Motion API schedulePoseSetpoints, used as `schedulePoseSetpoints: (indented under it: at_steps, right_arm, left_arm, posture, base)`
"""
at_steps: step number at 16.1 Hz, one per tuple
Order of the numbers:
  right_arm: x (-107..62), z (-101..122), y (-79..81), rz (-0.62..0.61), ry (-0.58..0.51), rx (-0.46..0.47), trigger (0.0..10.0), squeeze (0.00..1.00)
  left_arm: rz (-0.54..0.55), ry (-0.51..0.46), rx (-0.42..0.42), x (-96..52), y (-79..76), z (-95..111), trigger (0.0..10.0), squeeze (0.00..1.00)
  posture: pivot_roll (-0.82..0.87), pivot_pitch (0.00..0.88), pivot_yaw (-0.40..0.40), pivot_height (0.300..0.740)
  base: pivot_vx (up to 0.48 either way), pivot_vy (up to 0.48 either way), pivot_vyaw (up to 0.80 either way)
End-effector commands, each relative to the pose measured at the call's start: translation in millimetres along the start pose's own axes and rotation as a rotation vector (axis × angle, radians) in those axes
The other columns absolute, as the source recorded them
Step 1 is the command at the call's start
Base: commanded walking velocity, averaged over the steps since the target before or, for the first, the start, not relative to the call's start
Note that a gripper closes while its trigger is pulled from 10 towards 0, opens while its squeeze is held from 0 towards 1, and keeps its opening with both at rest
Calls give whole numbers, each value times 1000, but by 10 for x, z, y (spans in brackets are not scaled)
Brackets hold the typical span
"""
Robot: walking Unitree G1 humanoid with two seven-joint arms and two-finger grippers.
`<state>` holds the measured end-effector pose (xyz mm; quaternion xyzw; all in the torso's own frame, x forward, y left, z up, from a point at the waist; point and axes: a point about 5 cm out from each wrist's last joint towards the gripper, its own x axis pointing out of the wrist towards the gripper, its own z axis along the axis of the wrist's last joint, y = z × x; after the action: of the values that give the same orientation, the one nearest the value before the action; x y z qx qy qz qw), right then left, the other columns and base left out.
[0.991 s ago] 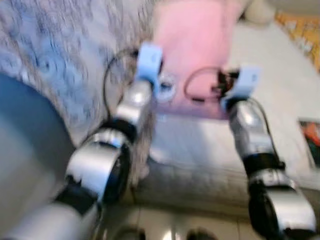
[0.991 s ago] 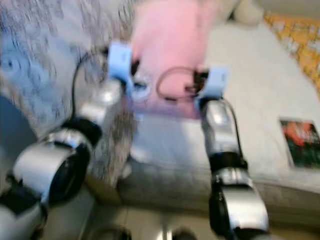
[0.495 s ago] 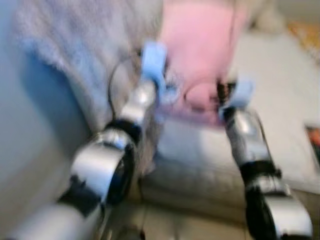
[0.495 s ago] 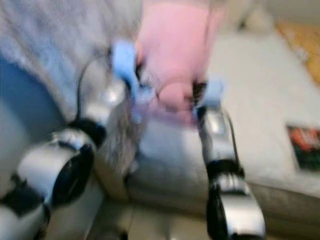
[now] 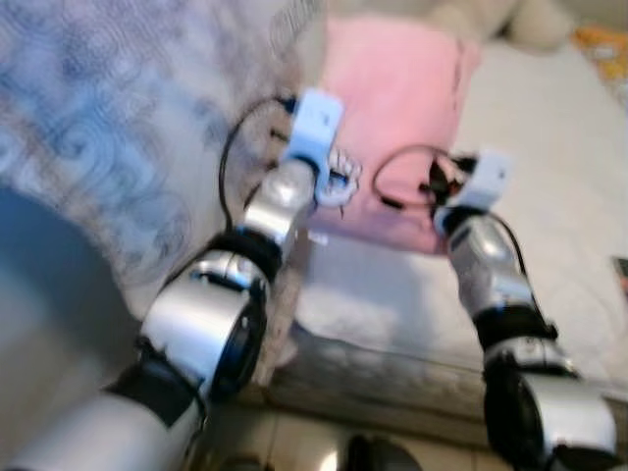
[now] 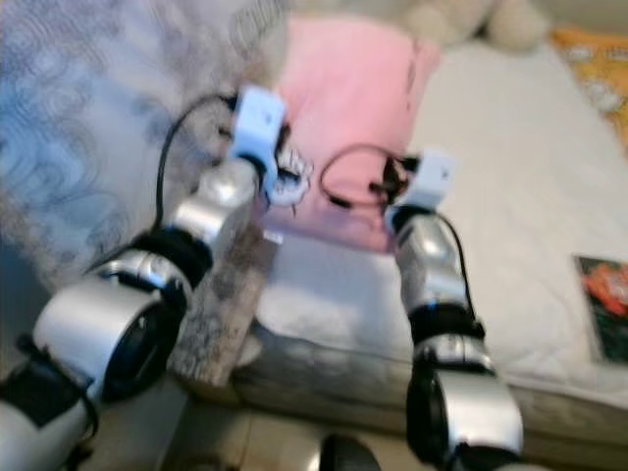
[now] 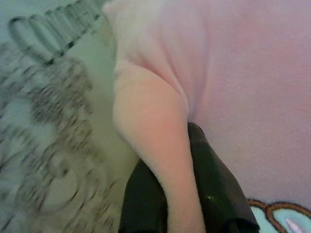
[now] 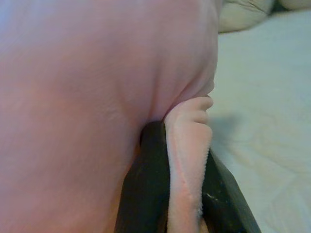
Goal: Clean up the room
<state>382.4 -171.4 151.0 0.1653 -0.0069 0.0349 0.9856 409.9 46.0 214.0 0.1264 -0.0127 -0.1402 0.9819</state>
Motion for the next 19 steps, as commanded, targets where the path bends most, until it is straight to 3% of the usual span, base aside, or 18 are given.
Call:
schedulePoseSetpoints:
  at_steps: [1,3,6,7,10,12,16,19]
  right_arm:
    - [58,40,56,21,2,83,10000,0]
    - [74,-28,29,18,49,148,10000,0]
    - [87,-78,40,28,83,170,10000,0]
    - [91,-103,42,27,103,149,10000,0]
    - [91,-148,-36,-37,158,-71,10000,0]
    - [84,-155,-64,-56,167,-127,10000,0]
    - [92,-113,-127,-98,162,-173,10000,0]
    - [85,-191,-70,-119,175,-111,10000,0]
  left_arm:
    - [33,-6,68,20,137,95,10000,0]
    - [37,-4,136,34,104,146,10000,0]
    - [33,7,173,40,54,154,10000,0]
    - [29,18,177,39,32,136,10000,0]
    - [62,90,182,4,14,-66,10000,0]
    - [82,99,178,-5,23,-101,10000,0]
    - [80,85,200,-3,-35,-85,10000,0]
    - [60,81,210,-10,12,-113,10000,0]
  posture:
    - [69,128,24,736]
    - [92,171,32,736]
    - [116,234,40,736]
    - [122,265,42,736]
    - [87,331,36,736]
    - [74,338,32,736]
    - [62,359,21,736]
    - [60,357,16,736]
  base:
    - [0,0,0]
    - [0,0,0]
    - [0,0,0]
    - [0,0,0]
    - [0,0,0]
    - [0,0,0]
    - [0,0,0]
    - [0,0,0]
